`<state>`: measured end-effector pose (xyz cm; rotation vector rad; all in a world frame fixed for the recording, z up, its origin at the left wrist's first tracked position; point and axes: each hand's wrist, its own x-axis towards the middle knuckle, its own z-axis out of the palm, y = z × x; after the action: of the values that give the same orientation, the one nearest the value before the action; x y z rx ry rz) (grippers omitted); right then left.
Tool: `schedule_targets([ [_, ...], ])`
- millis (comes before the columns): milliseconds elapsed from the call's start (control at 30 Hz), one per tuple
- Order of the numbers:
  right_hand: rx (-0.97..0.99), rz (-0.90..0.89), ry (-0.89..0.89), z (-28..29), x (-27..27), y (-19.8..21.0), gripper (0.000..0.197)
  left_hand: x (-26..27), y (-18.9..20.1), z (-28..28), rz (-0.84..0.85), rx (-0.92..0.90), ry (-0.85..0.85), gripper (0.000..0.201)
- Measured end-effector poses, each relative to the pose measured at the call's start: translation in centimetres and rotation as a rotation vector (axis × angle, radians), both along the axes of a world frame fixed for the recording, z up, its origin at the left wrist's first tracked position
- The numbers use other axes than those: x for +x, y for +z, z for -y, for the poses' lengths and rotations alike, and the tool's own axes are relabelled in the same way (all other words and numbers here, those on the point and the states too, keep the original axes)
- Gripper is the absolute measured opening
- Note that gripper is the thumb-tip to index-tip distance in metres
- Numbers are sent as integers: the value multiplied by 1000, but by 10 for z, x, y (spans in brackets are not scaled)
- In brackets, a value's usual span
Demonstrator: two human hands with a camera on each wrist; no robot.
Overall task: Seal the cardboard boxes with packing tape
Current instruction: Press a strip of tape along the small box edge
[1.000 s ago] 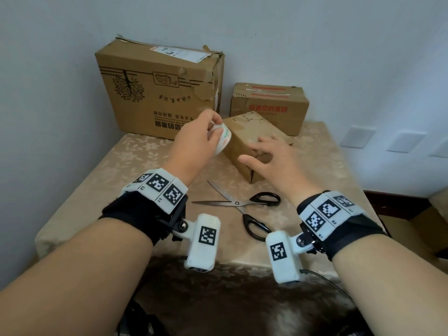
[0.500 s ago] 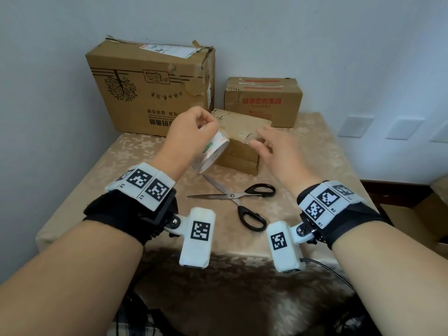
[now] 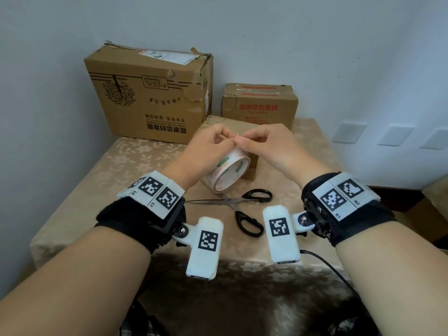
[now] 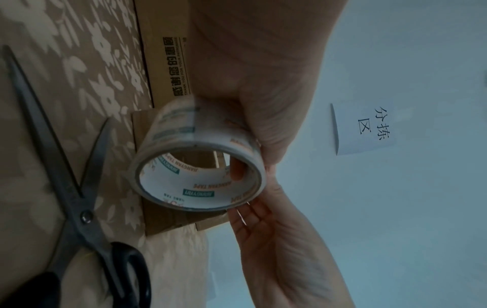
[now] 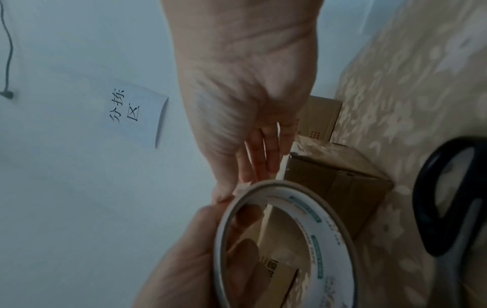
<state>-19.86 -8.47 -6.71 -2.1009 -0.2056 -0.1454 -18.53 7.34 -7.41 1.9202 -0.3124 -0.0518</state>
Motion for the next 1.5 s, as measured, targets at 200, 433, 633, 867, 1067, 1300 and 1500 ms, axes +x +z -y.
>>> schedule_targets([
  [200, -38, -45, -29, 1, 3, 0, 8, -2, -2, -1, 9, 26, -17, 9],
  [433, -104, 81, -194, -3, 11, -2, 23, -6, 7, 3, -107, -19, -38, 25],
  [633, -218, 90, -243, 0, 12, -1, 15, -4, 12, -5, -82, 4, -118, 20],
  [867, -233, 151, -260, 1, 11, 19, 10, -6, -2, -5, -97, 216, 5, 35],
  [1067, -128, 41, -233, 13, 15, 14, 21, -7, -5, 8, -116, 187, 66, 35],
  [1300, -93, 41, -248, 10, 30, 4, 18, -7, -2, 23, -182, 96, 74, 19],
  [1500, -118, 49, -255, 9, 40, -6, 12, 1, -9, 28, -222, 86, 119, 29],
])
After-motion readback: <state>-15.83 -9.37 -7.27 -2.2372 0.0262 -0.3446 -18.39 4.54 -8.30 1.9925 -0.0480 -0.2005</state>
